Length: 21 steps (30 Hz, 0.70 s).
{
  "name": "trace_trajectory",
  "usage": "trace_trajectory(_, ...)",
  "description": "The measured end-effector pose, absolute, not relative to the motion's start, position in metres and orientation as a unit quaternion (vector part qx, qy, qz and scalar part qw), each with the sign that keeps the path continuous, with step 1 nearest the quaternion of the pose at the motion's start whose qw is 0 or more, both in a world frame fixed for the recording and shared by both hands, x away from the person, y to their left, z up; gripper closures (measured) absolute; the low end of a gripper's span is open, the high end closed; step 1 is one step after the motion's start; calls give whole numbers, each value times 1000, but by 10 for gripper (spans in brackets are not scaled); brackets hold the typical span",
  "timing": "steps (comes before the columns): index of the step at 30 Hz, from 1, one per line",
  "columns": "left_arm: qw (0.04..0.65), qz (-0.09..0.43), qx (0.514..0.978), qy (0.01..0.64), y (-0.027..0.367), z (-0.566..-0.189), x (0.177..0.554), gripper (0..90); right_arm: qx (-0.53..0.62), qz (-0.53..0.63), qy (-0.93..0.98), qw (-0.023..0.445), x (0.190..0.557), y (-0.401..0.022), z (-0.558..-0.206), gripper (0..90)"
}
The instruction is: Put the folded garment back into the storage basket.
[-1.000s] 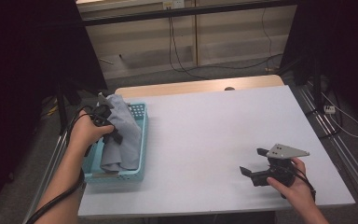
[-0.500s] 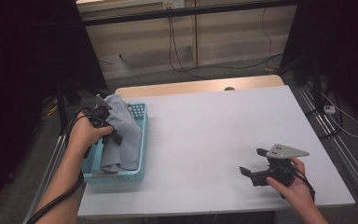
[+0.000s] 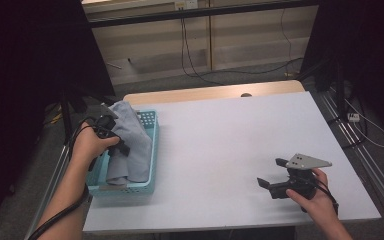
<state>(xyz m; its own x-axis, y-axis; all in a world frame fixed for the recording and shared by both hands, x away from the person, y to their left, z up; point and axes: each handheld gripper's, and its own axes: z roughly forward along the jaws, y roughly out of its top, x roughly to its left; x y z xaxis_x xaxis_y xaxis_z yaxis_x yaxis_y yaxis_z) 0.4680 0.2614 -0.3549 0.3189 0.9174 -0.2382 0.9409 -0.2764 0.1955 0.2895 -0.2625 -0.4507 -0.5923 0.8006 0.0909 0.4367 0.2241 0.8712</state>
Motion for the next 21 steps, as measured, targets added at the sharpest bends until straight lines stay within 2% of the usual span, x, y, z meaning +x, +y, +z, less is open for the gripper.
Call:
trace_trajectory(5,155,-35,795,585,265,-355,468,573,408,472,758,192,289,-262,-451,42)
trace_trajectory(7,139,-35,797,587,267,-355,469,544,409,472,757,192,289,-262,-450,42)
trace_trajectory(21,165,-23,780,603,281,-345,468,491,408,473,757,193,289,-262,-450,41)
